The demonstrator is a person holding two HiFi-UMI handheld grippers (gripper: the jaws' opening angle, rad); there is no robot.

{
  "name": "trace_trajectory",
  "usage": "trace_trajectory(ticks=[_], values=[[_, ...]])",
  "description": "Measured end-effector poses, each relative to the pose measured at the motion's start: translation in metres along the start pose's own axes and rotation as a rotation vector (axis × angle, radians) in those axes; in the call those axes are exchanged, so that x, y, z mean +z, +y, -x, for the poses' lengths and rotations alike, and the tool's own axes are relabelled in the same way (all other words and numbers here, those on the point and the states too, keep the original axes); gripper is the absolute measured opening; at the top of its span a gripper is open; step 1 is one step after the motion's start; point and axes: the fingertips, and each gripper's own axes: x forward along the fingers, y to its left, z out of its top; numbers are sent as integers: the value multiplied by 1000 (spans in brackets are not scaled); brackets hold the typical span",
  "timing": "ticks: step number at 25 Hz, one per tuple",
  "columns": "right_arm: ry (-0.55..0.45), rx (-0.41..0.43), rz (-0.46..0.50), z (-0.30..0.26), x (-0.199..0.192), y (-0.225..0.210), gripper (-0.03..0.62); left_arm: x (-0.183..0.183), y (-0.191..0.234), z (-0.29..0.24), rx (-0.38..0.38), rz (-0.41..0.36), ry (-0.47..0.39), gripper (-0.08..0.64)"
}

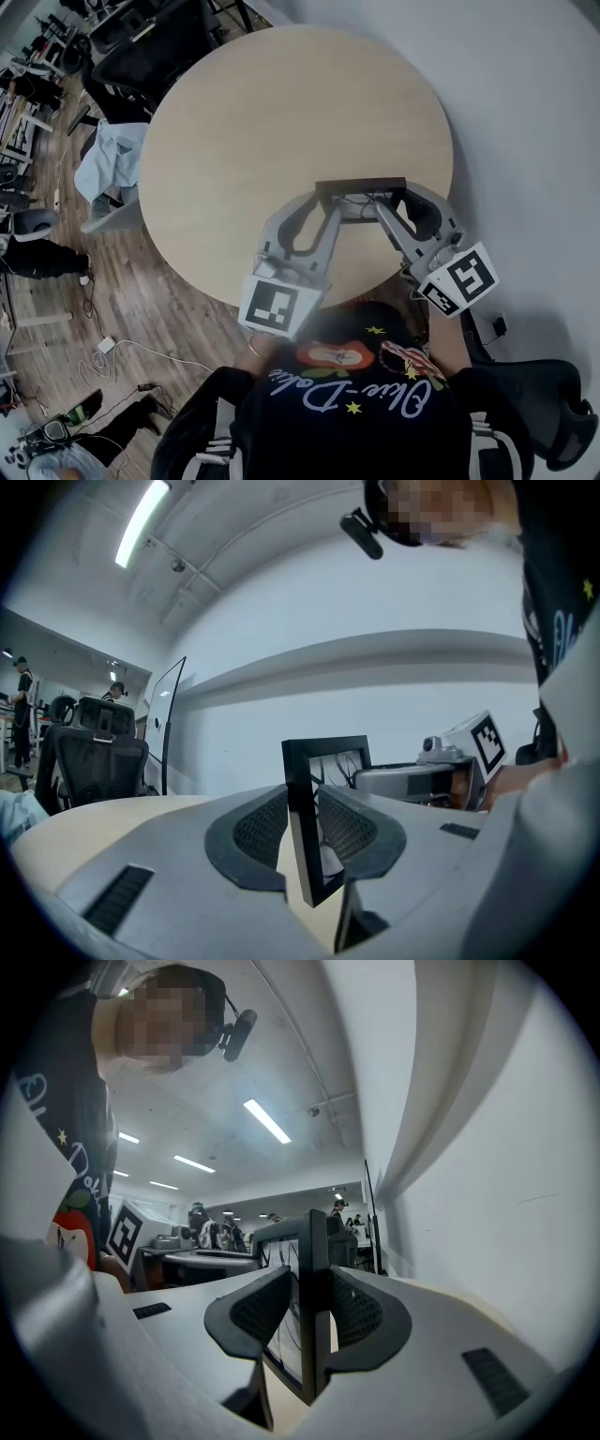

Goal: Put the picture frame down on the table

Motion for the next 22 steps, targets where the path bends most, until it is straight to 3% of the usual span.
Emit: trace_trajectory(ticks=[14, 22], values=[[-12, -21, -11, 0, 5, 3, 98, 6, 1, 2, -3, -28, 4, 81], [7, -61, -31, -1, -11, 2, 98, -10, 3, -1, -40, -33, 27, 89]])
